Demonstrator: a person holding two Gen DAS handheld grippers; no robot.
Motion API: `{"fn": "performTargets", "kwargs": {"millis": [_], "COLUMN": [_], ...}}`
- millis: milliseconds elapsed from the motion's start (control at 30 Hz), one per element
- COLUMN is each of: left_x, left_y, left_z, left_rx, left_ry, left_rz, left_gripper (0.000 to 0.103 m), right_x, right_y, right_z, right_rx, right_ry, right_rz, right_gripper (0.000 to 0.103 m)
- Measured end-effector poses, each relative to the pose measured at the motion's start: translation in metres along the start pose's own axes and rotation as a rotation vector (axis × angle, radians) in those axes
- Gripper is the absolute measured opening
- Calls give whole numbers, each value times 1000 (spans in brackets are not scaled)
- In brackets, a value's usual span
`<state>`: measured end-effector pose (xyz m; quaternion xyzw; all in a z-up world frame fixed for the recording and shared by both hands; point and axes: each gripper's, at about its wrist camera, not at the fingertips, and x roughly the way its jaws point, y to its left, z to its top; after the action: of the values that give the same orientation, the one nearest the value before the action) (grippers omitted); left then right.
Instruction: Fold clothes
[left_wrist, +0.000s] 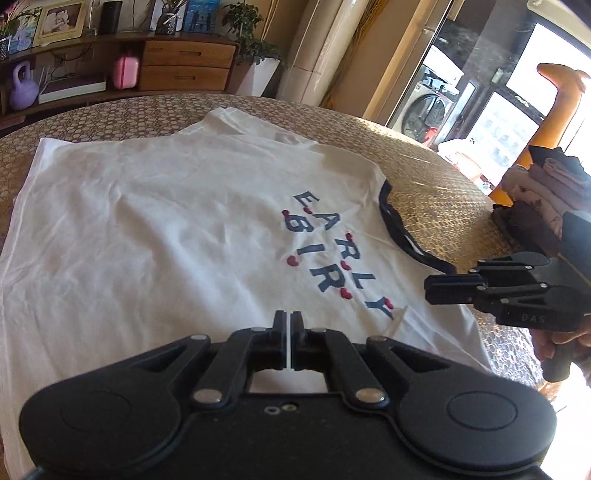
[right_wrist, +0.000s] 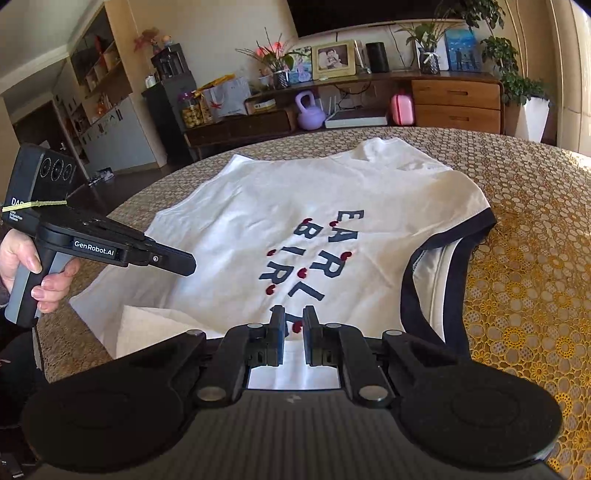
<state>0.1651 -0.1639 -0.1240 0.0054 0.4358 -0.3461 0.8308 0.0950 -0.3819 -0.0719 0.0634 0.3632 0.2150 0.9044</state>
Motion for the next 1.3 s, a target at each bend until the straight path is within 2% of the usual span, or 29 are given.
{"fn": "performTargets", "kwargs": {"millis": [33, 67, 167, 200, 300, 333, 367, 400, 533, 667, 700, 767, 833, 867, 933, 1033, 1167, 1300], "left_x": [1, -2, -24, -30, -43, -45, -46, -46, -45, -31, -28, -23, -21, -19, -19, -22, -37, -33], "left_y": [4, 6, -1, -5, -17, -19, -21, -22, -28, -44, -46, -50, -55, -57, -58, -57, -63, -64], "left_z": [-1, -2, -12, -15, -25, -29, -32, -34, -41, -45, -46, -49, -53, -54, -54, -53, -41, -22], "left_rx": [-5, -5, 63, 100, 184, 200, 215, 223, 228, 287, 296, 319, 347, 360, 351, 328, 332, 315], "left_ry": [2, -2, -26, -27, -13, -7, -1, 2, 21, 44, 44, 43, 44, 42, 36, 10, -52, -93], "left_rz": [-10, -44, -161, -178, -223, -230, -237, -244, -329, -279, -268, -248, -220, -194, -174, -157, -168, -138], "left_gripper": [39, 103, 103, 103, 103, 103, 103, 103, 103, 103, 103, 103, 103, 103, 103, 103, 103, 103], "right_x": [0, -2, -13, -17, -28, -33, -37, -40, -45, -38, -37, -35, -33, -33, -33, -38, -48, -47], "right_y": [-2, -4, -6, -5, -1, 2, 5, 9, 18, 21, 21, 23, 26, 27, 29, 31, 35, 30], "right_z": [-1, -3, -12, -16, -28, -32, -35, -39, -51, -57, -57, -57, -57, -58, -59, -58, -49, -32], "right_rx": [8, 14, 26, 28, 35, 31, 23, 14, -6, 3, 13, 12, 7, 4, 9, 7, -15, -23], "right_ry": [-2, -7, -4, 2, 15, 15, 14, 17, 65, 109, 108, 114, 119, 115, 103, 57, 1, -42], "right_rz": [4, 12, 45, 55, 79, 82, 81, 83, 97, 69, 71, 67, 58, 48, 27, -5, -31, -55], "right_gripper": [10, 10, 12, 14, 30, 40, 57, 62, 64, 64, 63, 39, 28, 17, 8, 3, 3, 3]}}
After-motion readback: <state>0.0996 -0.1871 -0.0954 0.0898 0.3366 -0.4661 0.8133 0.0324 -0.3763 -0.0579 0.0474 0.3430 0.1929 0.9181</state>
